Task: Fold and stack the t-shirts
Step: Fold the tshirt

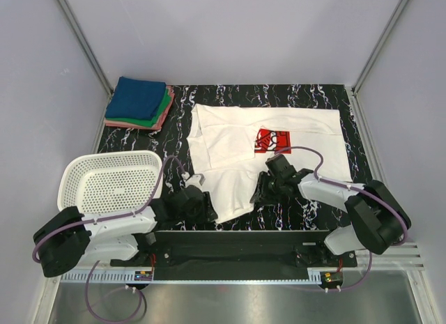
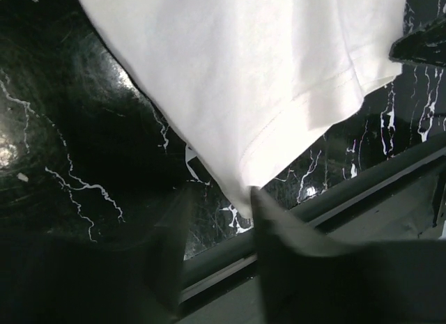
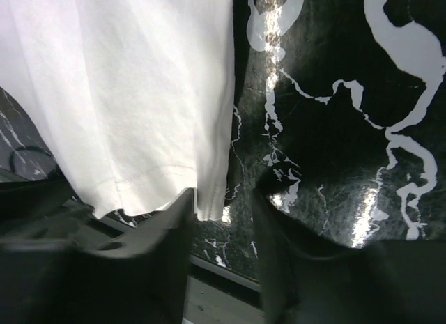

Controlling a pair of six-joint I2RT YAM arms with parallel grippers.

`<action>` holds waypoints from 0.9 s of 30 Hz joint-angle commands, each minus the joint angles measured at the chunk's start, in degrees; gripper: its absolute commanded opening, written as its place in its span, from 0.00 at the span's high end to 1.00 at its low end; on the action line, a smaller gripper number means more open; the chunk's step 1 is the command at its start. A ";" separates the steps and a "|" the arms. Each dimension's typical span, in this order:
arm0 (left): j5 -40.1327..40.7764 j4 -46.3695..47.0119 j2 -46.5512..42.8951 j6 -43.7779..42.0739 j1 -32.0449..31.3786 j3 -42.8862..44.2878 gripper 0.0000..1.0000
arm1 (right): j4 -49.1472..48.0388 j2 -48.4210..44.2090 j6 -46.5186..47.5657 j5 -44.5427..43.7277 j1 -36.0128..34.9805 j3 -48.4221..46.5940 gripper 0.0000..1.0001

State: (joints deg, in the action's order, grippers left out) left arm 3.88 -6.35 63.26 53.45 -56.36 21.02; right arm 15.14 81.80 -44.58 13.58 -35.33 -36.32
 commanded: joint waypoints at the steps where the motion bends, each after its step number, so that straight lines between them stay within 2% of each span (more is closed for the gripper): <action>1: 4.64 0.29 0.02 1.30 -0.68 1.14 0.68 | -0.11 -0.23 -0.16 -2.07 -0.44 0.98 0.69; 4: 6.57 -2.60 -1.21 1.22 -0.77 1.31 0.95 | 2.61 -2.78 -0.33 -5.14 -0.44 2.30 0.85; 5: 6.84 -3.40 -1.65 1.22 -0.68 1.40 1.00 | 3.58 -3.48 -0.25 -6.02 -0.44 3.00 0.92; 8: 8.25 -6.21 -3.84 1.56 -0.77 1.40 1.00 | 4.46 -5.59 -0.16 -6.29 -0.44 3.79 1.00; 12: 9.66 -8.33 -6.04 2.88 -0.77 1.05 1.00 | 6.48 -6.13 -0.07 -8.13 -0.44 3.97 1.00; 17: 5.62 -6.14 -4.38 2.97 -0.86 1.31 1.00 | 5.52 -6.56 -0.07 -6.65 -0.44 5.29 1.00; 18: 4.83 -5.61 -3.86 2.97 -1.03 1.22 0.96 | 5.08 -7.35 -0.16 -6.03 -0.44 5.55 0.98; 19: 4.04 -4.91 -3.85 3.06 -1.21 1.22 0.93 | 4.73 -7.70 -0.42 -5.07 -0.44 5.64 0.89; 23: 4.82 -4.81 -5.43 2.98 -3.66 1.57 0.78 | 7.00 -10.78 -2.96 -6.45 -0.44 4.25 0.67; 25: 6.22 -4.81 -5.78 0.09 -5.07 2.62 0.65 | 13.39 -11.40 -5.94 -12.50 -0.44 2.66 0.63; 26: 6.58 -4.38 -5.61 -3.67 -7.25 3.24 0.65 | 15.17 -11.40 -7.87 -17.40 -0.35 1.00 0.62; 27: 7.97 -4.90 -4.83 -5.53 -8.49 4.03 0.65 | 16.58 -11.14 -8.76 -18.67 -0.35 0.11 0.60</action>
State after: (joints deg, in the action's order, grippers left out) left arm 9.15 -12.80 58.65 54.26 -61.58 21.32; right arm 25.08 71.64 -48.58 4.60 -35.48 -32.32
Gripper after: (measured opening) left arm 0.345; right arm 0.383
